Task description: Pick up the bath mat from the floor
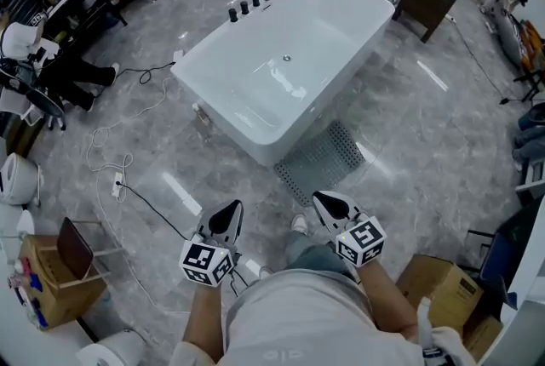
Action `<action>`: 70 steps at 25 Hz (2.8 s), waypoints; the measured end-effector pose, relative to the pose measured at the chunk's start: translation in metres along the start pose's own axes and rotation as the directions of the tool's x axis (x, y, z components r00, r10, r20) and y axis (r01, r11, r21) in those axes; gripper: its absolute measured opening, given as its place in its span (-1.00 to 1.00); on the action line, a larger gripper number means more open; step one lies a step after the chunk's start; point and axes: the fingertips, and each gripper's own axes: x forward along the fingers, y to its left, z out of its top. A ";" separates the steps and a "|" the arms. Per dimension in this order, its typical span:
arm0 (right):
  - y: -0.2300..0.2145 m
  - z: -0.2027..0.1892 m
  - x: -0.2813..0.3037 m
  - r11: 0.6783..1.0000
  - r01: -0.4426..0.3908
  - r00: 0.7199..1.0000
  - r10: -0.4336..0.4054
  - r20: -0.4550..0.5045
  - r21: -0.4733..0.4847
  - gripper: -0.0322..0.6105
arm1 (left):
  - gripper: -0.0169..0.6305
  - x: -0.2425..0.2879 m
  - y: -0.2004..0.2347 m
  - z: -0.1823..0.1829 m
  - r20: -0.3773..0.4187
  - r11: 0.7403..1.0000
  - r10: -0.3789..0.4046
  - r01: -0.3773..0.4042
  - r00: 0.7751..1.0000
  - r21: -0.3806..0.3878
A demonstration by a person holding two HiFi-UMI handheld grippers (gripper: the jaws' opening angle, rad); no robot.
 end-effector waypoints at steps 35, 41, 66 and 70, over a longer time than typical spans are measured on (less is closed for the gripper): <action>-0.179 -0.096 0.108 0.993 -0.004 0.953 0.040 -0.300 0.118 -0.41 | -0.90 0.168 0.048 -0.098 -0.324 0.990 0.044 -0.084 0.945 -0.113; -0.191 -0.129 0.123 0.990 0.070 0.938 -0.023 -0.345 0.126 -0.34 | -0.90 0.190 0.071 -0.132 -0.387 0.993 -0.023 -0.025 0.922 -0.118; -0.231 -0.378 0.173 0.953 0.275 0.791 -0.148 -0.594 0.129 -0.06 | -0.63 0.222 0.137 -0.315 -0.625 0.988 -0.137 0.060 0.769 -0.143; -0.238 -0.417 0.184 0.951 0.280 0.771 -0.143 -0.621 0.129 -0.03 | -0.55 0.227 0.144 -0.347 -0.650 0.987 -0.142 0.057 0.747 -0.151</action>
